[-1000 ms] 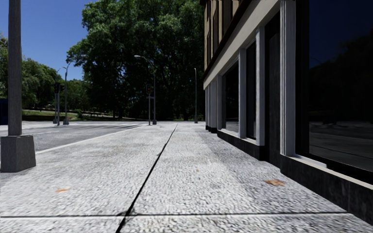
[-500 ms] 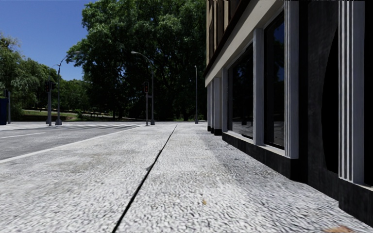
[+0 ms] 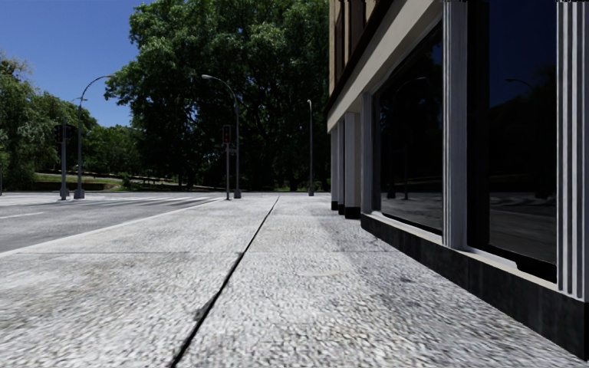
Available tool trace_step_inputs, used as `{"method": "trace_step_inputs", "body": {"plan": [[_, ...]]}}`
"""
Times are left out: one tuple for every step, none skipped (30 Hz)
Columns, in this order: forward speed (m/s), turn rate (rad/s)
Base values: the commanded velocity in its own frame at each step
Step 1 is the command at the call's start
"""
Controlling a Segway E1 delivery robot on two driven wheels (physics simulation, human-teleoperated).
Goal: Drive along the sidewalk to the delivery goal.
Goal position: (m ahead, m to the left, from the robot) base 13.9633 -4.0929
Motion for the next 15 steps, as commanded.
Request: {"method": "trace_step_inputs", "body": {"plan": [[2.00, 0.00], [2.00, 0.00], [2.00, 0.00], [2.00, 0.00], [2.00, 0.00], [2.00, 0.00], [2.00, 0.00], [2.00, 0.00], [2.00, 0.00], [2.00, 0.00], [2.00, 0.00], [2.00, 0.00], [2.00, 0.00], [2.00, 0.00], [2.00, 0.00]]}}
